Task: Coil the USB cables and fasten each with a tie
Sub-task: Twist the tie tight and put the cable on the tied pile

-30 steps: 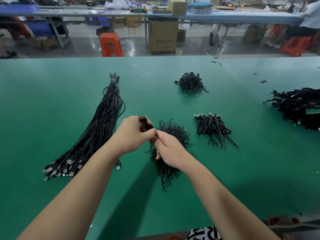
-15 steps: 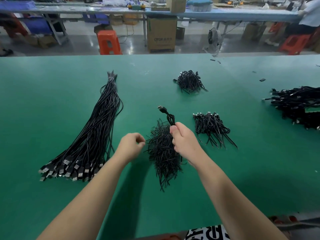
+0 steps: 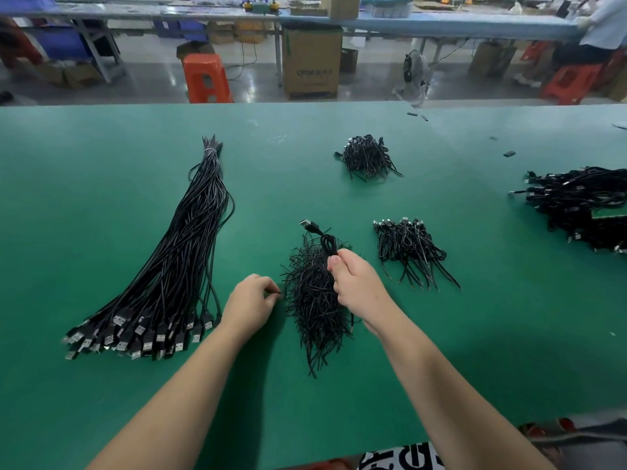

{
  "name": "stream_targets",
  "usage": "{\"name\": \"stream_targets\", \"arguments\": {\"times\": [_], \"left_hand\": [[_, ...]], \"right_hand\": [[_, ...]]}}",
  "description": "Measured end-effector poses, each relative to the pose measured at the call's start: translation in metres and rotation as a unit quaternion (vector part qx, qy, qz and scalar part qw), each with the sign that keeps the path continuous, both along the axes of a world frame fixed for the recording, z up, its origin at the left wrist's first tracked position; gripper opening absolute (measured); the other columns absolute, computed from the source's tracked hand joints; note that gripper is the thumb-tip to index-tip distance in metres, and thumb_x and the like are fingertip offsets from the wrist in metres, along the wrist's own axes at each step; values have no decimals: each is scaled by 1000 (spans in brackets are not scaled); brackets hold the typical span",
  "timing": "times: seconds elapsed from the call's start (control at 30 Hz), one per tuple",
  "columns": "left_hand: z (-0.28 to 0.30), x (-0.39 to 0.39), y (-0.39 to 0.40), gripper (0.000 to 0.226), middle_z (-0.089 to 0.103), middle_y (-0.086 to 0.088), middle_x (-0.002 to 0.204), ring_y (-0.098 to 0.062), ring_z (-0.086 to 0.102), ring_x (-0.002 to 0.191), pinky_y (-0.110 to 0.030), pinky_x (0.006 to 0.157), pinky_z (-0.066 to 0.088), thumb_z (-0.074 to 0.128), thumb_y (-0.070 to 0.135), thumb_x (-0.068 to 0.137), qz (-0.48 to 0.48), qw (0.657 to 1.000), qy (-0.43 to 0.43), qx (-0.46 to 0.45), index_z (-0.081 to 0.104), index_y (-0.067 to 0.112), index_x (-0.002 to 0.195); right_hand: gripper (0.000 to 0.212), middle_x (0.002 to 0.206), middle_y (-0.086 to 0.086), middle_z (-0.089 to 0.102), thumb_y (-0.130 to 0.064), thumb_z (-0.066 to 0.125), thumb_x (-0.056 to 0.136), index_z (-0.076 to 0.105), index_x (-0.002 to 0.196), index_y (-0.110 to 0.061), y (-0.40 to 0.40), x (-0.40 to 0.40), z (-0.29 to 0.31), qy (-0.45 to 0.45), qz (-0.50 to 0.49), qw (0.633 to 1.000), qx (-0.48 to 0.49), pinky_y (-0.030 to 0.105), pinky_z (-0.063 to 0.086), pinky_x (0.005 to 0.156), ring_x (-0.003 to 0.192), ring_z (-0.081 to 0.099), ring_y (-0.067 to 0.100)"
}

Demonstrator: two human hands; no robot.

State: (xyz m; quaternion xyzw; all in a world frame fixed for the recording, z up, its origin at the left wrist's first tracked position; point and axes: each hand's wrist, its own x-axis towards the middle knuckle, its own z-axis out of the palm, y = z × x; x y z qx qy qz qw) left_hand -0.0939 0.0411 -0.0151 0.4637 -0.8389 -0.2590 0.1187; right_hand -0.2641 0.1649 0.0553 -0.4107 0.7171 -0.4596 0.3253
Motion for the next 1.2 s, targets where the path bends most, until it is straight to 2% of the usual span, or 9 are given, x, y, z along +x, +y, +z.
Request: {"name": "stream_targets", "arguments": {"times": [0.1, 0.2, 0.47, 0.6, 0.73, 0.9, 1.0, 1.1, 1.2], "left_hand": [[4, 13, -1, 6, 64, 13, 88, -8, 59, 79, -33, 80, 54, 70, 20, 91, -30, 999, 14, -20, 73, 25, 90], [10, 26, -2, 5, 62, 17, 81, 1, 54, 71, -21, 70, 47, 74, 21, 89, -41, 999, 15, -24, 77, 24, 91], [30, 39, -4, 8, 64, 17, 69, -1, 48, 56, -9, 52, 36, 75, 18, 87, 23, 995, 88, 40, 79, 25, 90], [31, 43, -7, 9, 70, 11, 79, 2, 52, 62, -6, 55, 35, 73, 19, 90, 31, 998, 11, 51, 79, 22, 96], [27, 50, -6, 17, 76, 2, 102, -9, 65, 84, -21, 85, 51, 66, 17, 93, 32, 996, -76, 42, 78, 19, 105], [30, 60, -6, 14, 73, 6, 84, -13, 67, 72, -33, 72, 59, 63, 21, 93, 61, 989, -131, 11, 77, 22, 94], [37, 60, -5, 11, 71, 8, 80, -10, 65, 68, -29, 67, 55, 65, 21, 92, 113, 992, -56, 4, 75, 21, 89], [54, 50, 6, 12, 70, 8, 75, -8, 61, 66, -24, 59, 46, 71, 20, 89, 147, 983, 109, 34, 71, 26, 78], [75, 31, 28, 12, 68, 7, 66, -10, 55, 59, -27, 58, 44, 76, 16, 85, 141, 949, 265, 100, 74, 24, 76]], "right_hand": [[32, 66, -6, 37, -33, 39, 106, 46, 77, -23, 0, -1, -1, -7, -3, 1000, 2, 30, 27, 56, 56, 31, 10], [31, 68, -5, 41, -31, 39, 106, 49, 82, -15, 0, 0, -1, -16, -3, 1000, -1, 32, 29, 56, 57, 32, 11], [31, 70, -5, 45, -30, 38, 107, 48, 80, -19, -3, 7, 0, -18, -2, 1000, -5, 35, 33, 60, 59, 36, 11], [31, 71, -3, 42, -33, 37, 106, 48, 80, -22, -3, 9, 0, -20, -2, 1000, -3, 38, 33, 64, 62, 35, 14], [31, 70, -4, 42, -35, 37, 106, 47, 79, -23, -3, 11, 0, -21, -1, 1000, -5, 39, 34, 64, 62, 35, 13], [31, 72, -1, 40, -33, 37, 107, 46, 81, -18, 0, 16, 4, -30, 17, 999, -5, 39, 33, 64, 63, 33, 16], [32, 74, 1, 48, -29, 36, 108, 49, 87, -8, 4, 24, 10, -28, 41, 999, -15, 37, 41, 58, 59, 40, 14], [30, 71, -2, 53, -29, 36, 108, 49, 86, -13, 5, 36, 13, -18, 95, 995, -24, 33, 52, 56, 54, 49, 9], [28, 63, -9, 40, -39, 37, 103, 45, 77, -31, 2, 51, 8, -36, 145, 988, -31, 41, 41, 53, 51, 37, 11]]}}
